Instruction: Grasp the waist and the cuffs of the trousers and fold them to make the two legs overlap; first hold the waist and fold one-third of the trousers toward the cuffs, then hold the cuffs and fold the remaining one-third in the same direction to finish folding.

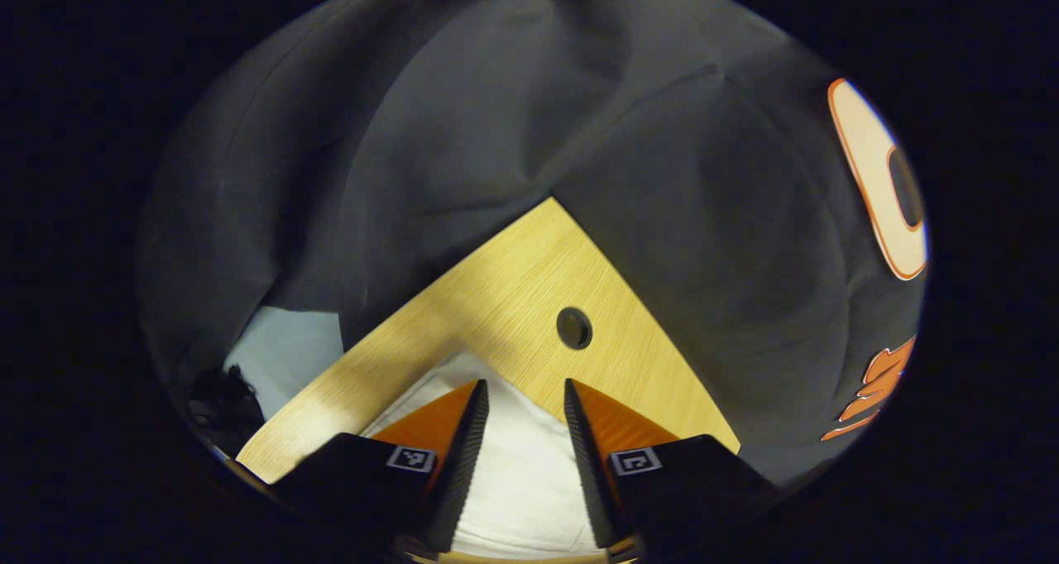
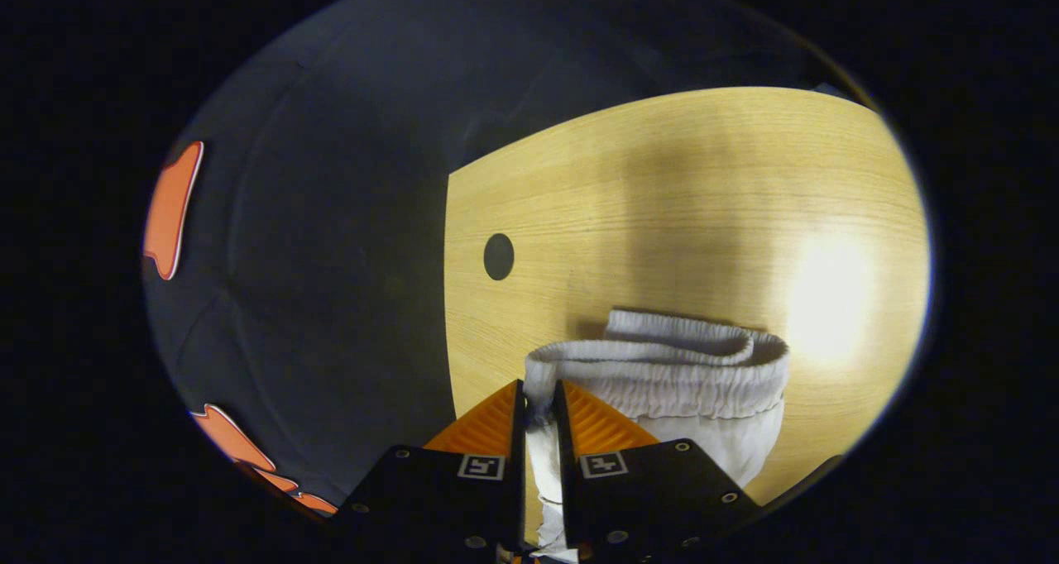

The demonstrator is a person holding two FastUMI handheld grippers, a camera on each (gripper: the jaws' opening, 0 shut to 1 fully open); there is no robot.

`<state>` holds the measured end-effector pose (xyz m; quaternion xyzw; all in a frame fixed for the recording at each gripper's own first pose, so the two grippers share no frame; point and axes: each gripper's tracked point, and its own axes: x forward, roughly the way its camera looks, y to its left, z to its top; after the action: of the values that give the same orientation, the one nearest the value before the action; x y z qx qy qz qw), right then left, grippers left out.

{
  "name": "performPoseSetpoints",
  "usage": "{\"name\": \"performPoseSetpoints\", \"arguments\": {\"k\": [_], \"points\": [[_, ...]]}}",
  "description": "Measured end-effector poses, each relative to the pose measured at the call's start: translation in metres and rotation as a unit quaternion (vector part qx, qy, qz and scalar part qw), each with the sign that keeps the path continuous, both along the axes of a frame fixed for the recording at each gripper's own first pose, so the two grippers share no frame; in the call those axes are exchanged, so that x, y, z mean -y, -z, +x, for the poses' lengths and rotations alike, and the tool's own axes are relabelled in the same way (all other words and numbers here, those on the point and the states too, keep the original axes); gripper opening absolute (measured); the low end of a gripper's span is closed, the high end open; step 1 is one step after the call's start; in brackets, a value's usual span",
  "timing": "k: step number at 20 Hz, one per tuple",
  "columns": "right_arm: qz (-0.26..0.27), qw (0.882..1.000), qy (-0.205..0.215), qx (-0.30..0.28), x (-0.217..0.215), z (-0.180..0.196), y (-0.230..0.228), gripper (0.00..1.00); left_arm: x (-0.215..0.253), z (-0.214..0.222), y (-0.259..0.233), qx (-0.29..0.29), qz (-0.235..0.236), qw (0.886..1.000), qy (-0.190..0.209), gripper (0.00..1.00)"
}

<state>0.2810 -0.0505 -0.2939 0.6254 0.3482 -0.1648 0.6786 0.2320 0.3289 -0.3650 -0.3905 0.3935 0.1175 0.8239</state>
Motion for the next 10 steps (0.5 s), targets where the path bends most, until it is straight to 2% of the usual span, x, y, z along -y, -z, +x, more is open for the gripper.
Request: {"name": "performPoseSetpoints", "arguments": {"k": [1, 4, 5, 6, 7, 8, 10], "points": [[-0.009, 1.0, 0.001, 0.005, 0.006, 0.003, -0.006, 0.26, -0.001, -0.002, -0.005, 0.003, 0.008, 1.0, 0.002, 0.75], [-0.033, 0.999, -0.013, 0.012, 0.022, -0.007, -0.016, 0.35, 0.008, -0.011, -0.016, 0.003, 0.007, 1.0, 0.011, 0.87], [-0.042, 0.999, -0.024, 0.009, 0.024, -0.013, -0.016, 0.5, 0.012, -0.012, -0.019, 0.001, 0.011, 1.0, 0.017, 0.92], [-0.052, 0.998, -0.035, 0.005, 0.026, -0.021, -0.016, 0.42, 0.016, -0.012, -0.021, 0.0, 0.017, 1.0, 0.024, 0.96], [-0.062, 0.997, -0.047, 0.002, 0.026, -0.027, -0.014, 0.58, 0.02, -0.016, -0.026, -0.002, 0.021, 0.999, 0.034, 1.0], [-0.072, 0.996, -0.058, -0.004, 0.027, -0.036, -0.011, 0.51, 0.025, -0.018, -0.029, -0.006, 0.025, 0.999, 0.044, 0.99], [-0.082, 0.994, -0.072, -0.011, 0.028, -0.049, -0.009, 0.63, 0.033, -0.035, -0.03, -0.038, 0.05, 0.995, 0.076, 0.99]]}}
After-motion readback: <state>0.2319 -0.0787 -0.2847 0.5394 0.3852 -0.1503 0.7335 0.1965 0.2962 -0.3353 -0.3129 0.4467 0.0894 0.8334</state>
